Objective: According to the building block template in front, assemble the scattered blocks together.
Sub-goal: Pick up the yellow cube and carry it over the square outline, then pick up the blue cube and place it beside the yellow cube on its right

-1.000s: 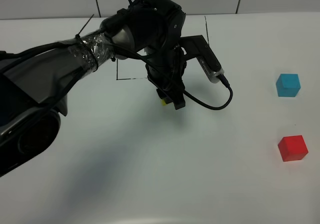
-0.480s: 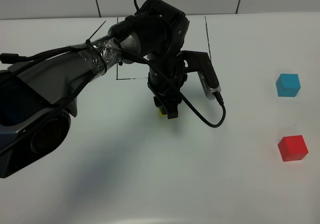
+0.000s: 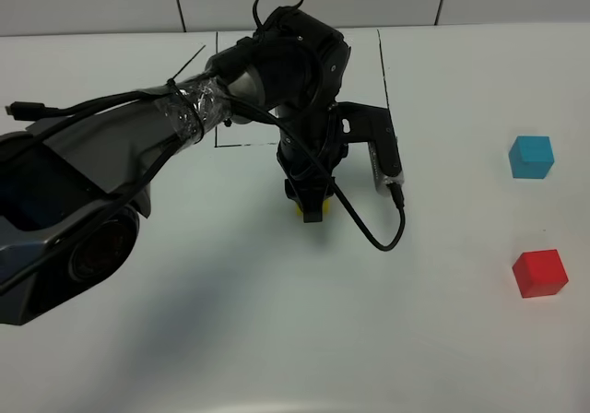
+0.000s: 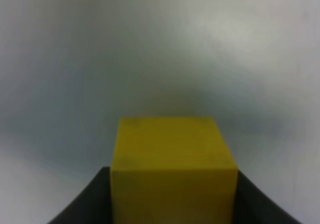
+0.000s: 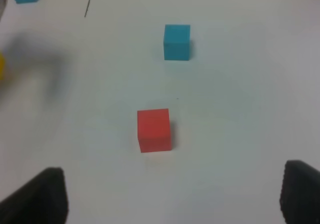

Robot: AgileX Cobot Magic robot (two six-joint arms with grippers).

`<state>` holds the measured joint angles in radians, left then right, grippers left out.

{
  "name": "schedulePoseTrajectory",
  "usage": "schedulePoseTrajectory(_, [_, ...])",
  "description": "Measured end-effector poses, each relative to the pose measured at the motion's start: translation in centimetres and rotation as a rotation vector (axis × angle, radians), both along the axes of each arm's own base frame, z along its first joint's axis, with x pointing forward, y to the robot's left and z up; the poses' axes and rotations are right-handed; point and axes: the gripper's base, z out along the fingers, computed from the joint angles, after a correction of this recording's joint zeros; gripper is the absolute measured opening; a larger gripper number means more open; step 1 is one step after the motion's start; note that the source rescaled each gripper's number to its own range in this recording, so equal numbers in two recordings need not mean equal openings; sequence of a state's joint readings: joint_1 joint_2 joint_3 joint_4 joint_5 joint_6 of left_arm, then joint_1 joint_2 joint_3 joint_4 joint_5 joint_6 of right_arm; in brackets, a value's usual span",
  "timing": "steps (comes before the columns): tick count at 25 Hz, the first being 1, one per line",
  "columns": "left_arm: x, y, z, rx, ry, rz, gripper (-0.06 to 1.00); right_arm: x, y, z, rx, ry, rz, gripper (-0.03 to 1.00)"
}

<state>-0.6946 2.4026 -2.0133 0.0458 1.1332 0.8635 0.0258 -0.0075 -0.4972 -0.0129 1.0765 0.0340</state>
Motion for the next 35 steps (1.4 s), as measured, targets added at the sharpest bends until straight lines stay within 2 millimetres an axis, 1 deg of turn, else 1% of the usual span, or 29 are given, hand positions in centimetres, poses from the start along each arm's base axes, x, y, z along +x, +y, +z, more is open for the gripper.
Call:
schedulePoseTrajectory(1, [0.0,0.0,-0.6,0.005,0.006,-0.005,0.00,0.0,0.0,0.0,-0.001,0.000,0.000,0.73])
schedulePoseTrajectory(4, [0.2,-0.1,-1.6,0.006,0.007,-0.010,0.00,0.0,0.0,0.0,-0.001,0.000,0.000,0.73])
schedulePoseTrajectory(11, [0.6,0.0,-1.6,-0.013,-0.008,-0.001,0.00,0.0,0.0,0.0,-0.001,0.000,0.000,0.73])
schedulePoseTrajectory(24, [0.6,0.0,-1.6,-0.017,-0.006,-0.021,0.00,0.0,0.0,0.0,-0.001,0.000,0.000,0.73])
schedulePoseTrajectory(25, [0.6,0.0,-1.6,-0.015,-0.005,-0.021,0.01,0.0,0.0,0.0,-0.001,0.000,0.000,0.73])
schedulePoseTrajectory(26, [0.6,0.0,-1.6,-0.015,-0.004,-0.022,0.05,0.0,0.0,0.0,-0.001,0.000,0.000,0.73])
schedulePoseTrajectory(27, [0.6,0.0,-1.6,-0.013,-0.002,-0.021,0.12,0.0,0.0,0.0,-0.001,0.000,0.000,0.73])
schedulePoseTrajectory(29, [0.6,0.1,-1.7,-0.006,0.007,-0.020,0.31,0.0,0.0,0.0,-0.001,0.000,0.000,0.73])
schedulePoseTrajectory(30, [0.6,0.1,-1.7,-0.003,0.010,-0.019,0.44,0.0,0.0,0.0,-0.001,0.000,0.000,0.73])
schedulePoseTrajectory(31, [0.5,0.2,-1.7,0.000,0.014,-0.018,0.54,0.0,0.0,0.0,-0.001,0.000,0.000,0.73])
schedulePoseTrajectory(33, [0.5,0.2,-1.5,0.002,0.018,-0.018,0.68,0.0,0.0,0.0,-0.001,0.000,0.000,0.73])
schedulePoseTrajectory(35, [0.3,0.3,-0.8,-0.001,0.025,-0.014,0.78,0.0,0.0,0.0,-0.001,0.000,0.000,0.73])
